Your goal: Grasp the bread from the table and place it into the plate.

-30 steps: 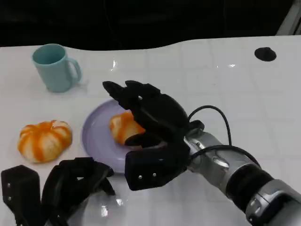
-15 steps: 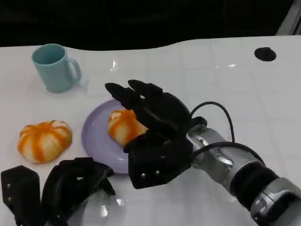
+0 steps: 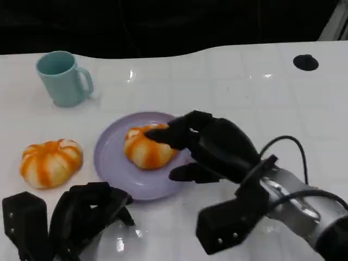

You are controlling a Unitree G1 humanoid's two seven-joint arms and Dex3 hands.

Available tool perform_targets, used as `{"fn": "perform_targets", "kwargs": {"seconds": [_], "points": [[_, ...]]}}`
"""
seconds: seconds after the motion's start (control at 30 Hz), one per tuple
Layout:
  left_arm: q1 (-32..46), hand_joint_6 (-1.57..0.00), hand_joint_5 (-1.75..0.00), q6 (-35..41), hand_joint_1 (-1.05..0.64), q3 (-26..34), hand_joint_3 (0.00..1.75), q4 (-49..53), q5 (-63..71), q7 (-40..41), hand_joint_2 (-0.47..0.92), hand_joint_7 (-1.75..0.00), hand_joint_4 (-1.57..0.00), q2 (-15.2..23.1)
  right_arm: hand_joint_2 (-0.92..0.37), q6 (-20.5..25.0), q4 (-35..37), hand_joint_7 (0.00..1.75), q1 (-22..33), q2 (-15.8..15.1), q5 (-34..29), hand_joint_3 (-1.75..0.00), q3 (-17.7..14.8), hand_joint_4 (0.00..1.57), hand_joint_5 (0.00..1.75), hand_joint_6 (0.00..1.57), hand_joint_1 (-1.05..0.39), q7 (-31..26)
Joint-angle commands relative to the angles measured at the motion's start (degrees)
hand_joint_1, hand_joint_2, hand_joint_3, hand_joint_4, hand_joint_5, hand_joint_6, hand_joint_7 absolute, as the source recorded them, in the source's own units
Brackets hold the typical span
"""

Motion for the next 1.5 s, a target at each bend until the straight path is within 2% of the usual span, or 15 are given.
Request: {"fn": "perform_targets", "kwargs": {"seconds": [0.03, 0.07, 0.1, 0.13, 0.2, 0.37, 0.4, 0.43, 0.5, 0.53, 0.67, 0.77, 0.87, 1.1, 1.5], "points": [[1.21, -1.57, -1.48, 1.28, -1.05, 0.05, 0.24, 0.18, 0.51, 0.66, 0.60, -0.27, -0.91, 0.22, -0.89, -3.62, -2.47, 0.24, 4.10, -3.90, 0.51, -0.14, -1.73, 0.71, 1.00, 0.95, -0.29, -1.72], [1.23, -1.57, -1.48, 1.28, -1.05, 0.03, 0.24, 0.15, 0.55, 0.68, 0.59, -0.27, -0.91, 0.19, -0.90, -4.49, -2.79, 0.29, 4.91, -4.47, 0.56, -0.15, -2.02, 0.69, 1.10, 0.96, -0.30, -2.08], [1.27, -1.57, -1.47, 1.10, -1.05, -0.06, 0.24, 0.09, 0.75, 0.78, 0.59, -0.27, -0.91, 0.17, -0.90, -5.79, -3.03, 0.41, 5.74, -5.12, 0.62, -0.17, -2.32, 0.67, 1.21, 0.92, -0.31, -2.72], [1.30, -1.57, -1.47, 0.99, -1.05, -0.13, 0.24, 0.05, 0.90, 0.86, 0.60, -0.27, -0.91, 0.15, -0.90, -6.91, -3.13, 0.78, 6.34, -5.59, 0.63, -0.18, -2.57, 0.62, 1.36, 0.79, -0.31, -3.32], [1.32, -1.57, -1.47, 0.95, -1.05, -0.19, 0.25, 0.02, 0.92, 0.75, 0.60, -0.27, -0.91, 0.13, -0.90, -9.13, -2.73, 1.12, 7.22, -6.22, 0.55, -0.19, -3.01, 0.61, 1.50, 0.69, -0.31, -5.03], [1.54, -1.57, -1.49, 0.33, -1.05, -0.38, 0.24, -0.13, 1.28, 0.72, 0.59, -0.28, -0.91, 0.04, -0.88, -13.53, -1.27, 1.40, 10.15, -7.69, 0.40, -0.22, -4.42, 0.63, 1.72, 0.63, -0.29, -9.61], [1.58, -1.57, -1.49, 0.14, -1.05, -0.42, 0.25, -0.14, 1.42, 0.67, 0.60, -0.28, -0.91, 0.05, -0.84, -14.14, -1.00, 1.46, 10.77, -7.94, 0.42, -0.31, -4.76, 0.64, 1.74, 0.60, -0.28, -10.18], [1.62, -1.57, -1.49, 0.13, -1.05, -0.45, 0.25, -0.23, 1.47, 0.69, 0.60, -0.28, -0.92, 0.03, -0.75, -14.57, -0.91, 1.49, 11.42, -8.21, 0.52, -0.48, -5.13, 0.64, 1.74, 0.59, -0.28, -10.50], [1.65, -1.57, -1.49, 0.29, -1.05, -0.47, 0.25, -0.38, 1.49, 0.87, 0.60, -0.29, -0.93, -0.08, -0.61, -15.04, -1.07, 1.53, 12.69, -8.66, 0.98, -0.79, -5.84, 0.64, 1.75, 0.57, -0.27, -10.58], [1.66, -1.57, -1.49, 0.25, -1.05, -0.47, 0.25, -0.36, 1.45, 0.79, 0.60, -0.30, -0.93, -0.09, -0.59, -15.84, -1.00, 1.55, 13.50, -8.89, 1.45, -0.86, -6.37, 0.65, 1.75, 0.56, -0.27, -11.00], [1.89, -1.57, -1.48, 0.35, -1.05, -0.50, 0.25, -0.82, 1.41, 0.80, 0.60, -0.31, -0.94, -0.10, -0.57, -17.82, -0.87, 1.58, 16.23, -9.19, 4.36, -1.00, -8.39, 0.66, 1.75, 0.53, -0.27, -9.86], [1.98, -1.57, -1.48, 0.52, -1.05, -0.54, 0.25, -1.05, 1.44, 0.83, 0.60, -0.31, -0.94, 0.00, -0.48, -18.48, -1.15, 1.56, 17.96, -9.21, 6.48, -1.13, -9.63, 0.65, 1.75, 0.53, -0.27, -8.07], [2.30, -1.57, -1.48, 0.81, -1.05, -0.68, 0.25, -1.66, 1.51, 0.92, 0.60, -0.31, -0.94, 0.13, -0.43, -18.92, -2.04, 1.51, 20.68, -9.57, 9.63, -1.19, -10.81, 0.65, 1.75, 0.56, -0.27, -5.03], [2.69, -1.56, -1.49, 1.36, -1.05, -0.76, 0.25, -2.48, 1.32, 0.69, 0.60, -0.30, -0.92, 0.22, -0.42, -19.40, -4.61, 1.48, 26.10, -9.95, 15.93, -1.22, -13.51, 0.66, 1.75, 0.58, -0.25, 2.87], [2.83, -1.56, -1.50, 1.39, -1.05, -0.57, 0.25, -2.72, 1.34, 0.43, 0.60, -0.30, -0.91, 0.42, -0.44, -19.78, -4.69, 1.44, 29.88, -7.22, 18.54, -1.20, -16.44, 0.67, 1.75, 0.61, -0.23, 5.66]]}}
